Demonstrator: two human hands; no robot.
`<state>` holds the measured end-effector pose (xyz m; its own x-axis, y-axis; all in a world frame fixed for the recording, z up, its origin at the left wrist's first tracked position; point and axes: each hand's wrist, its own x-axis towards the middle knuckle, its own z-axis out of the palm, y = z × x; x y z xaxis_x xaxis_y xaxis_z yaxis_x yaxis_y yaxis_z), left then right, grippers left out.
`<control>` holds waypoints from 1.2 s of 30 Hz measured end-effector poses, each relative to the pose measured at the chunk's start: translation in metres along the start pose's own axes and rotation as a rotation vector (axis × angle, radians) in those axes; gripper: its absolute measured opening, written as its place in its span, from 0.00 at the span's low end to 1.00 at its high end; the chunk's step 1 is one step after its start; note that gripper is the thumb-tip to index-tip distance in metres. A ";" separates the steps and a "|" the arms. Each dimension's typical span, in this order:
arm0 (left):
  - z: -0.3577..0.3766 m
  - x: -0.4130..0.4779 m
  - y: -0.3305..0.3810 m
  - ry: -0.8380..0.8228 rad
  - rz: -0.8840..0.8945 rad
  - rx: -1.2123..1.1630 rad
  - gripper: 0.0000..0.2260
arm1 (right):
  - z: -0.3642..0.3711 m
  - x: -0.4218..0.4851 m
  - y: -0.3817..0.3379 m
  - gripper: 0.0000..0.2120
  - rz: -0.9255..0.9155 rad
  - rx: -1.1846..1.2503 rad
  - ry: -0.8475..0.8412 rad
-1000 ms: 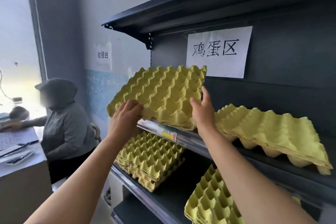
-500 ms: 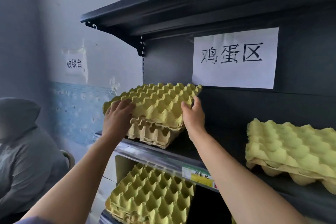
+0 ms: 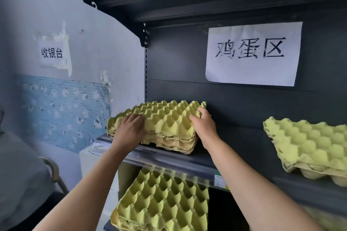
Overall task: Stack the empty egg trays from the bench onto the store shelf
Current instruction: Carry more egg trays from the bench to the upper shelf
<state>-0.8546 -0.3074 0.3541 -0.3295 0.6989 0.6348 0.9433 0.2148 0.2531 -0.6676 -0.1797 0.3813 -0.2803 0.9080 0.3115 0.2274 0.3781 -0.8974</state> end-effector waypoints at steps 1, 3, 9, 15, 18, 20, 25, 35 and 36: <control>-0.001 -0.001 0.001 0.001 0.004 -0.012 0.34 | 0.000 -0.001 0.000 0.24 0.001 -0.002 0.000; -0.002 -0.004 0.003 0.006 -0.016 -0.055 0.28 | -0.001 -0.002 0.001 0.24 -0.009 -0.012 0.004; -0.015 0.001 0.022 0.125 0.023 -0.157 0.20 | -0.007 -0.003 -0.005 0.18 -0.228 -0.305 0.152; -0.023 0.021 0.074 0.213 0.166 -0.055 0.11 | -0.044 -0.021 -0.021 0.16 -0.623 -0.625 0.284; -0.027 0.017 0.119 0.254 0.232 -0.049 0.09 | -0.087 -0.037 -0.022 0.15 -0.769 -0.785 0.396; -0.029 0.012 0.148 0.289 0.286 -0.045 0.08 | -0.116 -0.046 -0.023 0.13 -0.805 -0.837 0.464; -0.018 -0.018 0.264 0.303 0.473 -0.124 0.07 | -0.231 -0.091 0.003 0.14 -0.713 -0.895 0.585; 0.042 -0.144 0.541 0.180 0.850 -0.381 0.12 | -0.486 -0.230 0.118 0.13 -0.414 -1.089 0.620; 0.048 -0.155 0.564 0.166 0.886 -0.393 0.13 | -0.506 -0.243 0.129 0.13 -0.382 -1.108 0.633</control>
<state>-0.2701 -0.2619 0.3636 0.4611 0.3860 0.7990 0.7808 -0.6043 -0.1587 -0.0982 -0.2597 0.3484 -0.0858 0.5257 0.8463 0.9501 0.2988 -0.0893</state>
